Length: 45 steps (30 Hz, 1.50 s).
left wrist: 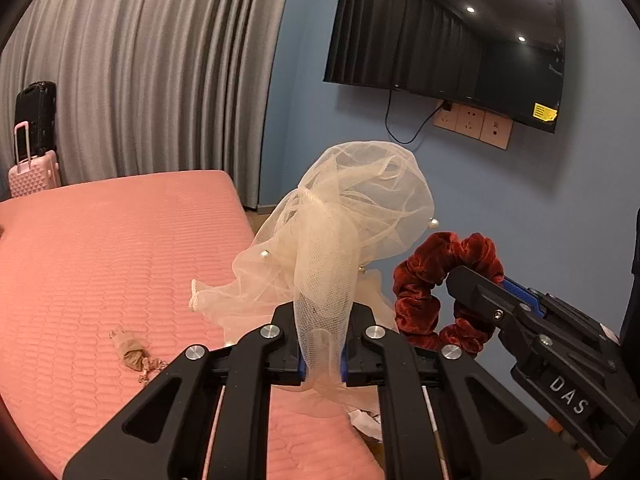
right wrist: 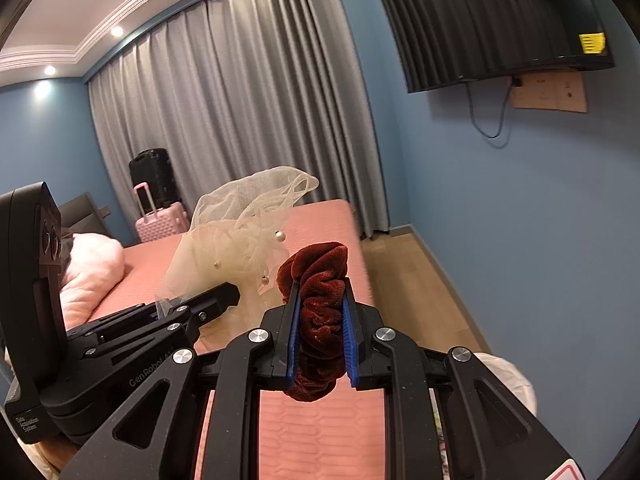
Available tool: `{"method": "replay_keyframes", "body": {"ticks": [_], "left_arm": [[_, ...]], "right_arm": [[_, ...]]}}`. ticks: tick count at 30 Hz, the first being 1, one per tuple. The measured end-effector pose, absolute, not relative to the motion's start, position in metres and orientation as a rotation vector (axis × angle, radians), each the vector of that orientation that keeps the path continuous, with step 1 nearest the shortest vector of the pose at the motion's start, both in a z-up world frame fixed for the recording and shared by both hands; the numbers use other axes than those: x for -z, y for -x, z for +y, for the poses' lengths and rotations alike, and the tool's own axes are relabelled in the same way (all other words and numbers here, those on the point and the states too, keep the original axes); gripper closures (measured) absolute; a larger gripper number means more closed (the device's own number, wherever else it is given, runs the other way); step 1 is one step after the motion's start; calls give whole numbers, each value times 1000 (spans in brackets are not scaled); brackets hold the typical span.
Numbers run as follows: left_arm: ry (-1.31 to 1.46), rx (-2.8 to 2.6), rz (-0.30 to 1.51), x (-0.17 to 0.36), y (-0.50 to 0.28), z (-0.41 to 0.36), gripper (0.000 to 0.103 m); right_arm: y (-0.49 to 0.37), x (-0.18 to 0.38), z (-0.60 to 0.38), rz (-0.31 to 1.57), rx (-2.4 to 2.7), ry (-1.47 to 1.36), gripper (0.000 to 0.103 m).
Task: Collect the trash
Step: 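Carry the tulle and red scrunchie with both tools over the wastebasket, then open both tools to drop the tulle and scrunchie into the wastebasket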
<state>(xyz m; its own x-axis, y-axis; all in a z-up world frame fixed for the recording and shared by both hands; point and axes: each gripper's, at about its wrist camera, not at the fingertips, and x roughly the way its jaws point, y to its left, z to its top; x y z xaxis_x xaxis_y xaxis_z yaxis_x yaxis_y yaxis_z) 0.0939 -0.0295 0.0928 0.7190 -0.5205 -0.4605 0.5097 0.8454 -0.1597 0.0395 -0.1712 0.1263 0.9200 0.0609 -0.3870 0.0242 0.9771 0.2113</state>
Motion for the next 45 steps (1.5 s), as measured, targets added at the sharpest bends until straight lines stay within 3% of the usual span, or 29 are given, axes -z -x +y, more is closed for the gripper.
{"method": "replay_keyframes", "body": {"ticks": [18,21,23,29,32,41,45], "left_arm": [[-42,747,580,-69,-77,-140,90],[-45,749,591,-63,-80,-150,74],[-43,744,582,-61,-80,-154,57],[-58,733,571,-59,-81,-163,40],[-48,717,570,-59,-81,-162,37],[-34,671,586,-56,-88,-154,36],[-27,653,582,-57,-89,-150,36]], "right_arm": [[-13,-103,-288,422,154,-275,86],[-13,-97,-296,434,171,-285,86],[-14,-93,-301,440,180,-289,86],[-20,-84,-313,454,198,-306,86],[-25,-80,-315,465,203,-308,85],[-36,-77,-302,471,211,-303,67],[-36,-77,-295,472,199,-299,67]]}}
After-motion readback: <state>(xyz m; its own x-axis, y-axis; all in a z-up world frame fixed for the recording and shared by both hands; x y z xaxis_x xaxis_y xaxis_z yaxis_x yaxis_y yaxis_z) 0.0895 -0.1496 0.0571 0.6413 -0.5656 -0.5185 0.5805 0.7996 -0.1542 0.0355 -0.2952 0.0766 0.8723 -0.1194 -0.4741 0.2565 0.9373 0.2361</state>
